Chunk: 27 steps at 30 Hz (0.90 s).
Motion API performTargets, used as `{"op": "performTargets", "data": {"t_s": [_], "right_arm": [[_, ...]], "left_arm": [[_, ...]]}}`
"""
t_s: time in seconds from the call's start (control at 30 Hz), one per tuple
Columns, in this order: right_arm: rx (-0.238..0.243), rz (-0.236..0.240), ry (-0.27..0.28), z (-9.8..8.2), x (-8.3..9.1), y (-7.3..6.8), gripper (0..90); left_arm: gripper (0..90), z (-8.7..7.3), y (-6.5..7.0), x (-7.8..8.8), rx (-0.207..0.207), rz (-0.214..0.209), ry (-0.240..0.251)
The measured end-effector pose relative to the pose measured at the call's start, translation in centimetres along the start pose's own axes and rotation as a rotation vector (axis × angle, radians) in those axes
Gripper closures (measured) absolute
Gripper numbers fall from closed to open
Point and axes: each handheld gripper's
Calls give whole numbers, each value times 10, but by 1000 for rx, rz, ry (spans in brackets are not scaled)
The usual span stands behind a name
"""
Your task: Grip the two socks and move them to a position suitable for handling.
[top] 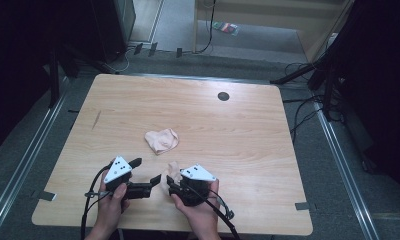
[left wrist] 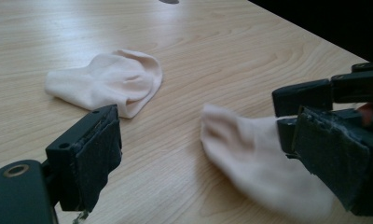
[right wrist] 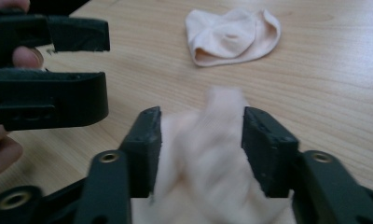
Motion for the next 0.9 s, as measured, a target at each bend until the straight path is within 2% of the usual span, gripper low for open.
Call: {"op": "performTargets", "data": {"t_s": [0.1,0.13,0.2,0.23,0.27,0.3,0.33,0.37,0.4,0.43,0.47,0.5,0.57,0.6,0.63,0.67,0.7,0.73,0.77,0.8,0.83,0.9], "right_arm": [[-2,-13,25,2,5,5,504],[12,-16,52,3,12,10,554],[35,24,52,3,14,11,616],[35,24,52,3,14,11,616],[48,49,37,2,14,9,636],[111,65,-6,-2,8,4,664],[132,63,-29,-5,3,1,672],[132,63,-29,-5,3,1,672],[138,67,-54,-12,-6,-2,667],[138,67,-54,-12,-6,-2,667],[153,66,-69,-16,-12,-3,638],[161,64,-76,-17,-14,-4,618],[176,70,-86,-19,-18,-6,590],[176,70,-86,-19,-18,-6,590],[201,72,-105,-22,-22,-7,587],[201,72,-105,-22,-22,-7,587],[211,56,-116,-24,-24,-7,611],[220,42,-103,-27,-25,-7,697],[220,42,-103,-27,-25,-7,697],[214,31,-104,-27,-24,-4,805],[214,31,-104,-27,-24,-4,805],[168,44,-101,-27,-24,-1,846]], "left_arm": [[93,1,-4,1,16,4,-4],[126,1,-6,1,25,10,-7],[146,2,-11,2,50,27,-8],[149,2,-11,2,50,27,-8],[149,1,-12,2,61,27,-18],[225,0,-12,1,75,47,-36],[270,0,-12,1,75,47,-36],[270,-1,-11,0,82,58,-57],[303,-5,-8,-6,86,68,-130],[300,-5,-8,-6,86,68,-130],[303,-10,-4,-10,82,32,-185],[304,-10,-4,-10,82,32,-185],[335,-16,4,-11,93,-24,-225],[376,-16,4,-11,93,-24,-225],[418,-18,8,-13,83,-11,-238],[418,-20,11,-14,61,0,-250],[459,-22,13,-15,52,2,-265],[524,-25,15,-18,47,0,-300],[571,-25,15,-18,47,0,-300],[603,-26,15,-20,47,8,-313],[603,-27,15,-21,48,8,-314],[662,-28,16,-22,48,13,-312]]}}
Point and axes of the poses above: each handheld gripper's, and its own axes: x roughly backward along the jaws, z roughly out of its top, y roughly to its right, and after that the axes turned 11 degrees about x, right-handed
